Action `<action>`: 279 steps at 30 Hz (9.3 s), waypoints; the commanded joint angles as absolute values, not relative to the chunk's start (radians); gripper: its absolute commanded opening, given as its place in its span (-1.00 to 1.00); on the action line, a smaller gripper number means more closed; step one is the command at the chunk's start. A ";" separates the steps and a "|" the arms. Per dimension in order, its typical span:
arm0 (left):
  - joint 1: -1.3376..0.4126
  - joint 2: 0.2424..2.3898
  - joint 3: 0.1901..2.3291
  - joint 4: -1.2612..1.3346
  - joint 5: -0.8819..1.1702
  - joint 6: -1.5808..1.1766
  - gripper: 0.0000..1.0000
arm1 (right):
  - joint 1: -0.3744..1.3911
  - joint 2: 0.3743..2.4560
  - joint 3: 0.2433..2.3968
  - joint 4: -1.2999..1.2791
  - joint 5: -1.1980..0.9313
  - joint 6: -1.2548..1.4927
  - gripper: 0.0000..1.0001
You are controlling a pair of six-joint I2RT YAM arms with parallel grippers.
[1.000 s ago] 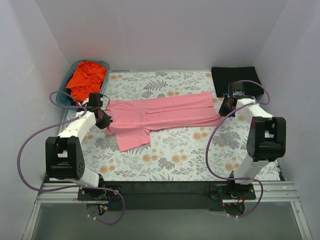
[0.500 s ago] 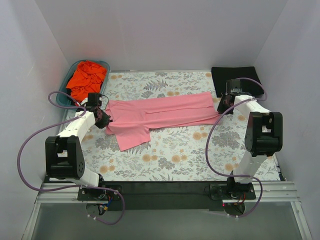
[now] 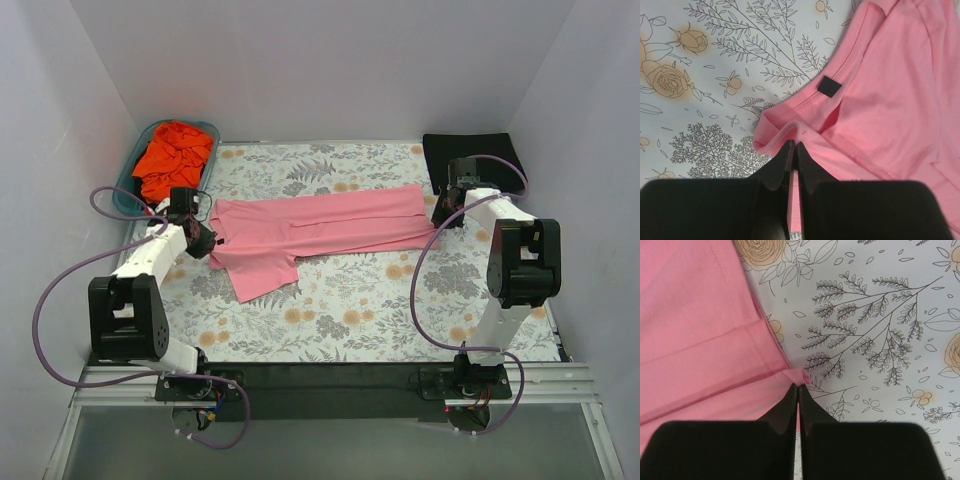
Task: Fold and stack the t-shirts
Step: Fold the tshirt
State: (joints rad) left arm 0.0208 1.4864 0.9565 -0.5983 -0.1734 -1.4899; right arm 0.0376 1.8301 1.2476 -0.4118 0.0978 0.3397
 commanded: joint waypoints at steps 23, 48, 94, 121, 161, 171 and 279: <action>0.031 1.499 0.962 -0.548 -0.215 -1.444 -0.56 | 0.057 1.885 1.324 -0.365 0.055 0.279 -0.41; -0.255 1.150 0.641 -0.664 -0.044 -1.554 0.41 | 0.669 1.623 0.999 -0.032 -0.270 0.429 0.07; -0.290 1.261 0.826 -0.612 -0.201 -1.526 -1.00 | 0.861 1.928 1.166 0.107 -0.128 0.628 -0.97; -0.227 1.785 1.279 -0.272 -0.327 -1.269 -1.00 | 0.650 2.229 1.698 0.049 -0.192 0.466 -0.97; -0.196 1.376 0.935 -0.540 -0.368 -1.486 0.61 | 0.392 1.682 1.108 -0.095 0.028 0.293 0.30; -0.072 1.282 0.715 -0.488 -0.267 -1.534 0.61 | 0.040 1.467 0.750 -0.031 -0.129 0.478 0.37; -0.061 1.523 1.126 -0.673 -0.296 -1.401 0.19 | 0.310 1.092 0.735 -0.540 0.026 0.345 0.39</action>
